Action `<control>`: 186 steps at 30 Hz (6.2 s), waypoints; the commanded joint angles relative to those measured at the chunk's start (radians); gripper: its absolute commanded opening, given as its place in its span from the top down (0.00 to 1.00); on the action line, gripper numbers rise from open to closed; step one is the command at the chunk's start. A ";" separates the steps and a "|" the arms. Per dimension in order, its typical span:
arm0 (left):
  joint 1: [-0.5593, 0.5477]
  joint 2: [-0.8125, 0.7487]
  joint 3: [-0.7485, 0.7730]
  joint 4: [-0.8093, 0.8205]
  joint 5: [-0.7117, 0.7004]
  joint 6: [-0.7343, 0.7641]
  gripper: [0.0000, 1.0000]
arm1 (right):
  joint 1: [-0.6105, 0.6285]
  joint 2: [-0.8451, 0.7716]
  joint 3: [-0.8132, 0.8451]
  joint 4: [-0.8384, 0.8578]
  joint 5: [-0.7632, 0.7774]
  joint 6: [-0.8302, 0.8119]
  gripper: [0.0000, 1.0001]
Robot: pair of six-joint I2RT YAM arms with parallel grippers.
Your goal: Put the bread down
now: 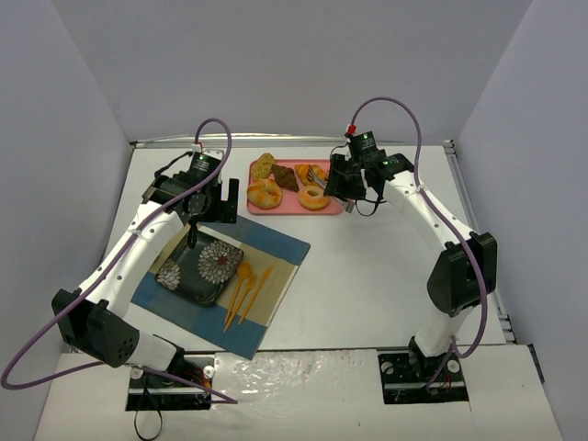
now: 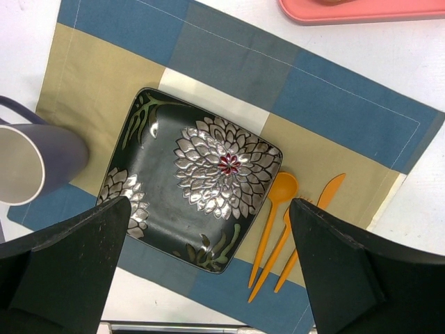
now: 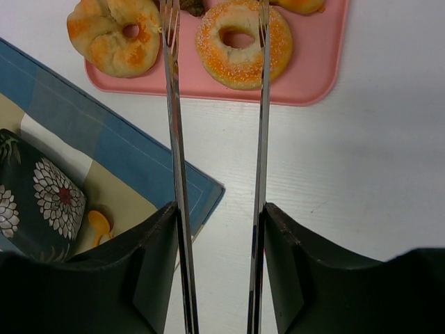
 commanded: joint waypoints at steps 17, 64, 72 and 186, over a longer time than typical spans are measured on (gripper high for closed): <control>0.004 -0.002 0.053 0.018 -0.034 -0.008 0.03 | 0.064 0.231 0.269 0.037 -0.052 -0.085 0.54; 0.004 -0.013 0.031 0.012 -0.046 -0.005 0.03 | 0.136 0.415 0.368 0.043 0.053 -0.084 0.99; 0.004 -0.018 0.026 0.013 -0.043 -0.009 0.03 | 0.150 0.335 0.347 0.041 0.090 -0.080 1.00; 0.339 -0.267 -0.110 -0.020 -0.176 -0.295 0.03 | 0.690 0.193 0.148 0.057 -0.003 -0.132 0.57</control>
